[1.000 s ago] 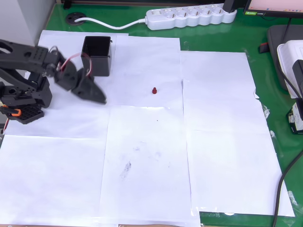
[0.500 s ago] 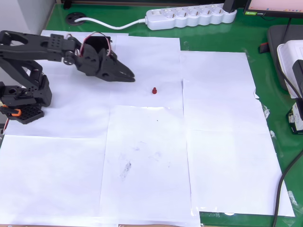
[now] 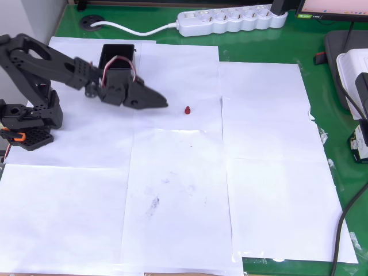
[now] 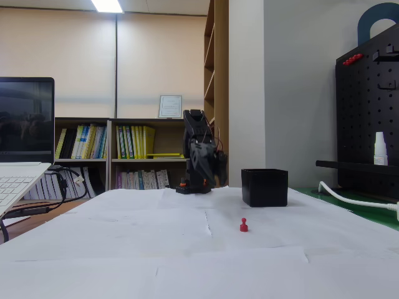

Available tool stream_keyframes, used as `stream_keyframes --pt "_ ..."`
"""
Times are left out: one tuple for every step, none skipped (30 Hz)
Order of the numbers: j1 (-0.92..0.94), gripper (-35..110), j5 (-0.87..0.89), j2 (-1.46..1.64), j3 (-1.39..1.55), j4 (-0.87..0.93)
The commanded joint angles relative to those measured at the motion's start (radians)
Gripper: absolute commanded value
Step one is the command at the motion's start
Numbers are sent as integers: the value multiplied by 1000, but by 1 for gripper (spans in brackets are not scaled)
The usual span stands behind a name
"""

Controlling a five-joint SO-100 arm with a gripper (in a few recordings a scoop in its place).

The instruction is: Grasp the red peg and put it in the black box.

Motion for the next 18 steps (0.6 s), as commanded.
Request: stream_keyframes --pt "-31 0 -41 98 -46 -209" --pt "-40 0 -44 138 -61 -275" --pt "-52 0 -34 173 -72 -337" --pt "-63 0 -31 207 -81 -388" --pt "-72 0 -34 244 -92 -446" --pt "-80 1 -28 281 -98 -500" --pt "-84 1 -25 314 -98 -540" --pt "-86 1 -21 344 -98 -571" --pt "-91 1 -6 371 -89 -598" --pt "-94 1 -2 402 -81 -624" --pt "-94 1 -11 436 -72 -644" --pt "-95 2 -8 466 -60 -667" --pt "-97 2 -2 497 -40 -684" --pt "-98 2 -5 520 -23 -692" --pt "-100 2 -6 541 -3 -698" --pt "-100 2 -9 560 18 -696" --pt "-98 3 -15 574 35 -693" --pt "-97 3 -21 584 52 -686"
